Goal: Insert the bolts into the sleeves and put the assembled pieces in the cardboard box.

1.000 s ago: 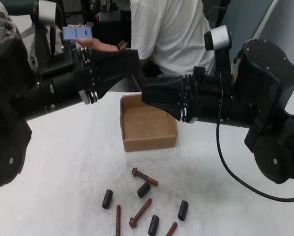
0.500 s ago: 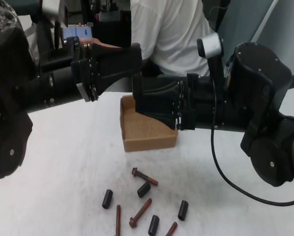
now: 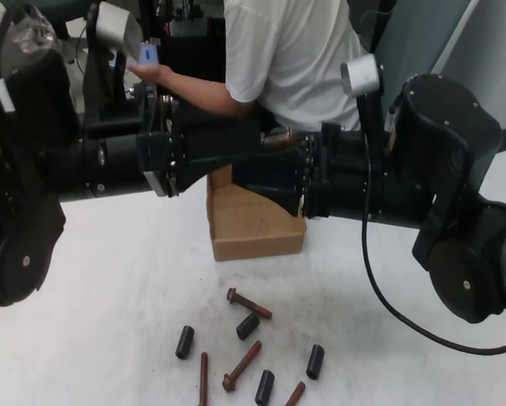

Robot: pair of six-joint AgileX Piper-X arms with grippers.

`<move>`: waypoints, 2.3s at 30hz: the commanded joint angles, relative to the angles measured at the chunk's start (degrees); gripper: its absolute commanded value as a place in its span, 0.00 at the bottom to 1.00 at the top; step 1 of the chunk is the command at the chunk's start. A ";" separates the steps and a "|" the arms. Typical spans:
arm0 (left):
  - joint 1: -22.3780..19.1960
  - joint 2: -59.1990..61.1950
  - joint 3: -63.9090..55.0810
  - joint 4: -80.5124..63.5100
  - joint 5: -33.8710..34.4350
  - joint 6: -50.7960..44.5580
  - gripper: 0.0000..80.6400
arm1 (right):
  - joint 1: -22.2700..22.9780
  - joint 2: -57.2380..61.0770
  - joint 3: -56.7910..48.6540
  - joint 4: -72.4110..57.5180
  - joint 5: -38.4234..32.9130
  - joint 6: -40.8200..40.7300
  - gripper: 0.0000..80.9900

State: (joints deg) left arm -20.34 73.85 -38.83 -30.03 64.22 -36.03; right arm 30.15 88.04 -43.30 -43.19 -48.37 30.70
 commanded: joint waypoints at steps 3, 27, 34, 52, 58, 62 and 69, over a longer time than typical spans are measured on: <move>-0.15 0.26 0.60 4.91 -0.41 2.72 0.73 | -0.06 -0.77 -1.03 -2.86 -0.50 0.47 0.01; 7.68 0.26 0.60 4.89 -0.21 2.63 0.73 | -2.83 -0.77 -1.03 1.86 -1.52 -1.96 0.01; 8.91 0.26 0.60 10.64 -1.25 7.06 0.73 | -3.50 -0.77 -1.03 2.01 -1.52 -1.95 0.01; 11.95 0.26 0.60 40.18 -4.02 27.42 0.73 | -6.87 5.40 -5.07 14.69 0.02 -11.84 0.01; 11.95 -0.45 0.60 40.18 -4.02 27.41 0.73 | -8.17 11.99 -11.55 19.36 2.10 -12.57 0.01; 11.95 -0.43 0.60 40.79 -4.02 27.41 0.73 | -9.87 15.76 -15.93 26.89 2.80 -16.86 0.01; 11.95 -0.60 0.60 41.39 -3.66 27.41 0.73 | -12.18 20.81 -20.63 29.37 4.72 -16.83 0.01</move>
State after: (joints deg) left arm -8.14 73.99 -38.17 11.49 60.21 -8.95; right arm 18.85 107.60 -61.67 -14.91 -43.97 13.91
